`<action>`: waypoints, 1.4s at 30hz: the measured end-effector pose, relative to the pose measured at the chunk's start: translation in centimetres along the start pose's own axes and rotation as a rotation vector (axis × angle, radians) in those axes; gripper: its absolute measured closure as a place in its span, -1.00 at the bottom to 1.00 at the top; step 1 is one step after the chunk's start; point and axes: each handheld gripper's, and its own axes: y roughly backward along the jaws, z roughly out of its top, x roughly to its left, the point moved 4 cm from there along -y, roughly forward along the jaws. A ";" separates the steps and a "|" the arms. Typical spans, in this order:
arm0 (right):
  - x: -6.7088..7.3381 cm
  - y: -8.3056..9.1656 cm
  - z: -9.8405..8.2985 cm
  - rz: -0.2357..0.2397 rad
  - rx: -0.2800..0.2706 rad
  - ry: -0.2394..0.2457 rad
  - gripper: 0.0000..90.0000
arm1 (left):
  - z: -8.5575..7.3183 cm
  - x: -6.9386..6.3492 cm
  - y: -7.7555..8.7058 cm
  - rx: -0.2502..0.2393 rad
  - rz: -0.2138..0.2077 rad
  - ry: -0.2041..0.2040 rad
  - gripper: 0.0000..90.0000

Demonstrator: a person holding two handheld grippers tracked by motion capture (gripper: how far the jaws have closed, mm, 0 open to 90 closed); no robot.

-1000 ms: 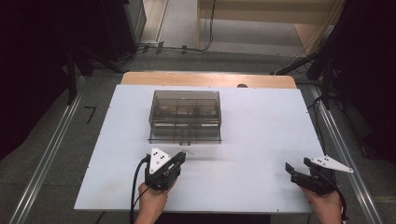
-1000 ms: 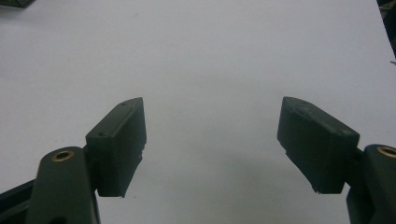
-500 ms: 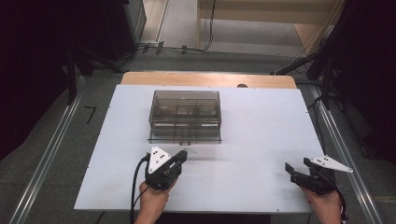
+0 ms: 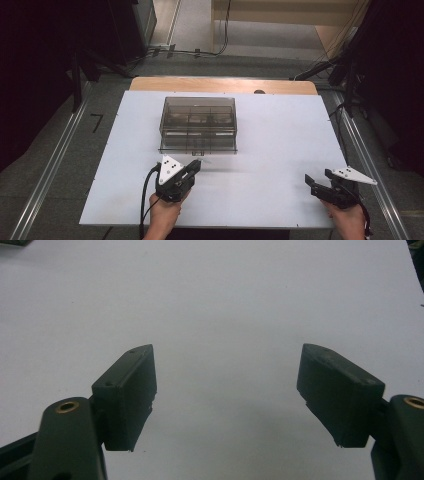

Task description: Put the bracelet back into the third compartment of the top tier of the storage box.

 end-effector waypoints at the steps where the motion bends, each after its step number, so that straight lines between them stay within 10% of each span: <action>1: 0.0 0.0 0.0 -0.001 0.000 0.000 -0.51 | 0.0 0.0 0.0 -0.001 0.000 0.000 0.89; 42: 0.1 -0.1 -0.1 -0.001 0.009 0.000 -0.51 | 1.5 -0.5 0.1 -0.034 -0.026 -0.007 0.89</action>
